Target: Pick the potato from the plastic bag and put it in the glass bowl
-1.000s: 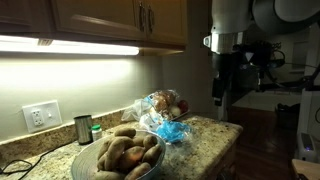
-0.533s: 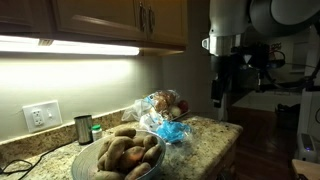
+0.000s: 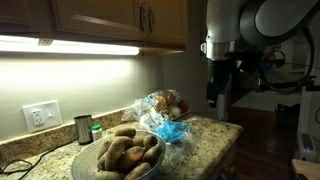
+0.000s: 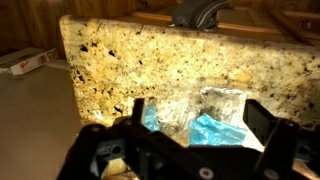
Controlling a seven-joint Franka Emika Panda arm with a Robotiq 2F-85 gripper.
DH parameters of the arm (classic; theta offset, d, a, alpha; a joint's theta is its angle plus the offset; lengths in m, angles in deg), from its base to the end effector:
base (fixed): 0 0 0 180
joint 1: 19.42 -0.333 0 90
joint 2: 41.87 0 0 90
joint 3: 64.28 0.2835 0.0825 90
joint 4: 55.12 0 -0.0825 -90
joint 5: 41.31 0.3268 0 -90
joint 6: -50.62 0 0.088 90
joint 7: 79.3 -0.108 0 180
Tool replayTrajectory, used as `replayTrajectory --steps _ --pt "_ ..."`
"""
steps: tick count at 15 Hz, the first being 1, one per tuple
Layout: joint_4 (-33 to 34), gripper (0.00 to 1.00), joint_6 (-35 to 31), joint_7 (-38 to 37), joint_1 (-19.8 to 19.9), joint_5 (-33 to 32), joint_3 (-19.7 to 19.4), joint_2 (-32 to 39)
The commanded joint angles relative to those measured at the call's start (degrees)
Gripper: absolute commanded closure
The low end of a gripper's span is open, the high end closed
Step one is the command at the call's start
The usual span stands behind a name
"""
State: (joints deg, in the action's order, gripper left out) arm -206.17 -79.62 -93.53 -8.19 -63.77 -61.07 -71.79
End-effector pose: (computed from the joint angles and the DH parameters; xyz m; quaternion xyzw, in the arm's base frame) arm 0.3526 -0.0595 0.4305 0.9790 -0.0793 0.0845 0.1677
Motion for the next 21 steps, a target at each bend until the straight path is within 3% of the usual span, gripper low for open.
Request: replayTrajectory --steps 1,5,13,21 --pt "1.74 0.00 -5.03 0.17 1.85 -2.11 -1.97 3.73" --pt "4.40 0.00 -10.55 2.18 2.83 -1.53 -4.55 9.15" --pt "13.78 0.00 -12.31 3.73 3.10 -0.41 -9.55 20.73" --pt "13.57 0.00 -10.95 2.20 2.03 -1.39 -9.36 21.06"
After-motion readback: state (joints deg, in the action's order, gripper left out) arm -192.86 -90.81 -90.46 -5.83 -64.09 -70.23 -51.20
